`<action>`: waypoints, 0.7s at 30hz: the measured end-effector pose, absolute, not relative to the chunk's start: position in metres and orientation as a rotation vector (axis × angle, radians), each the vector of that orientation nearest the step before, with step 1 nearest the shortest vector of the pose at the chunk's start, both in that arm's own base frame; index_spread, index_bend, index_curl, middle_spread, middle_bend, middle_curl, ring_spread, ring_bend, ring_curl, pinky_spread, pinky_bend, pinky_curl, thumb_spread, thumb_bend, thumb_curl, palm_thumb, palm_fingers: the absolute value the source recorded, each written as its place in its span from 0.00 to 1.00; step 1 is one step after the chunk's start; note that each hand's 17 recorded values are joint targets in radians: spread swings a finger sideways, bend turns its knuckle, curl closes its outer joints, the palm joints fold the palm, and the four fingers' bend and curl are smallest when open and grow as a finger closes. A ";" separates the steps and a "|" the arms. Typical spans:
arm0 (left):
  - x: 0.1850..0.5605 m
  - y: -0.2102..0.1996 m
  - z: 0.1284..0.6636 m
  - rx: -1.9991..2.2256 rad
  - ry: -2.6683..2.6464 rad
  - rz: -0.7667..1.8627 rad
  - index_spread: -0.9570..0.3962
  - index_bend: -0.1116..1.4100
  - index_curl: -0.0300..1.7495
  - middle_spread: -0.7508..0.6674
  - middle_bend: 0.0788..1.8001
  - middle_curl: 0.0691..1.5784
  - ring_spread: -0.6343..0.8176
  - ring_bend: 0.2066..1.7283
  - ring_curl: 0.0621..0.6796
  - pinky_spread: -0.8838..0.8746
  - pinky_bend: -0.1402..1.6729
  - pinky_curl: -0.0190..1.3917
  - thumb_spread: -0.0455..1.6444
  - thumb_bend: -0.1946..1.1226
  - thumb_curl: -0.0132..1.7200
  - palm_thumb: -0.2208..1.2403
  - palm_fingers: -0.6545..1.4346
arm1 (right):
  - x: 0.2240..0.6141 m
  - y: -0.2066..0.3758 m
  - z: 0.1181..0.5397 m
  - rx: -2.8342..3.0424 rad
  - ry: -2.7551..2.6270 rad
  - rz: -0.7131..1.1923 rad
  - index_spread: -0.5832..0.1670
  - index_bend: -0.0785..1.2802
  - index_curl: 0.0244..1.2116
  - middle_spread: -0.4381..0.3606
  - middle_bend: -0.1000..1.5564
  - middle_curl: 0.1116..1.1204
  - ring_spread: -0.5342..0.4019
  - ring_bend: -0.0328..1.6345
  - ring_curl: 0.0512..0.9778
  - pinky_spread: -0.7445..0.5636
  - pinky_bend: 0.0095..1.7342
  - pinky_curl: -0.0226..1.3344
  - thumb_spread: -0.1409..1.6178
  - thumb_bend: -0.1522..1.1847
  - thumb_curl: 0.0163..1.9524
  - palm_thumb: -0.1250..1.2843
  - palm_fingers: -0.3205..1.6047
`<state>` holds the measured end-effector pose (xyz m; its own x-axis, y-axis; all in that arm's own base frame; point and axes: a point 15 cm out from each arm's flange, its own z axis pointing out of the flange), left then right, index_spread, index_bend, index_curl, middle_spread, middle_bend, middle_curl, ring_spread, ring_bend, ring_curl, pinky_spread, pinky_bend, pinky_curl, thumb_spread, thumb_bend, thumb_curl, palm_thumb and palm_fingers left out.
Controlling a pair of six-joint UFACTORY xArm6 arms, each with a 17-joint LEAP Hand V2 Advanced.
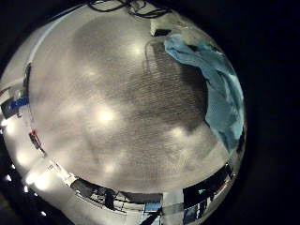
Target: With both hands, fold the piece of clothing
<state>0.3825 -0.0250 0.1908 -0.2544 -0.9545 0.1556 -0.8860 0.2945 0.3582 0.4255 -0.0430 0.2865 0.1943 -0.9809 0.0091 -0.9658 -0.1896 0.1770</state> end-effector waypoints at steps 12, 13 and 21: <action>0.383 -0.020 0.192 1.666 -2.214 -0.247 0.69 0.19 0.24 0.64 0.06 0.18 0.64 0.27 0.25 0.65 0.26 0.27 0.72 0.13 0.19 0.50 0.41 | 0.426 0.035 0.309 2.393 -1.675 0.032 0.48 0.93 0.63 0.41 0.90 0.61 0.36 0.88 0.70 0.45 0.67 0.81 0.70 0.10 0.45 0.78 0.74; 0.384 -0.019 0.193 1.664 -2.214 -0.237 0.69 0.19 0.24 0.63 0.06 0.18 0.64 0.27 0.25 0.65 0.26 0.27 0.72 0.13 0.19 0.50 0.41 | 0.426 0.044 0.310 2.401 -1.645 0.058 0.48 0.93 0.63 0.41 0.90 0.61 0.36 0.88 0.70 0.45 0.67 0.81 0.70 0.11 0.45 0.78 0.74; 0.384 -0.012 0.197 1.664 -2.200 -0.192 0.69 0.19 0.24 0.63 0.06 0.18 0.64 0.27 0.26 0.65 0.26 0.28 0.72 0.13 0.20 0.50 0.41 | 0.424 0.124 0.317 2.506 -1.466 0.149 0.48 0.92 0.64 0.41 0.89 0.62 0.36 0.87 0.71 0.44 0.66 0.83 0.70 0.11 0.45 0.77 0.75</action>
<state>0.3836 -0.0119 0.1970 -0.2309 -0.9495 0.2124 -0.8985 0.2919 0.3280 0.4239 0.1241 0.3172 0.4929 -0.8458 0.2042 -0.8696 -0.4707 0.1494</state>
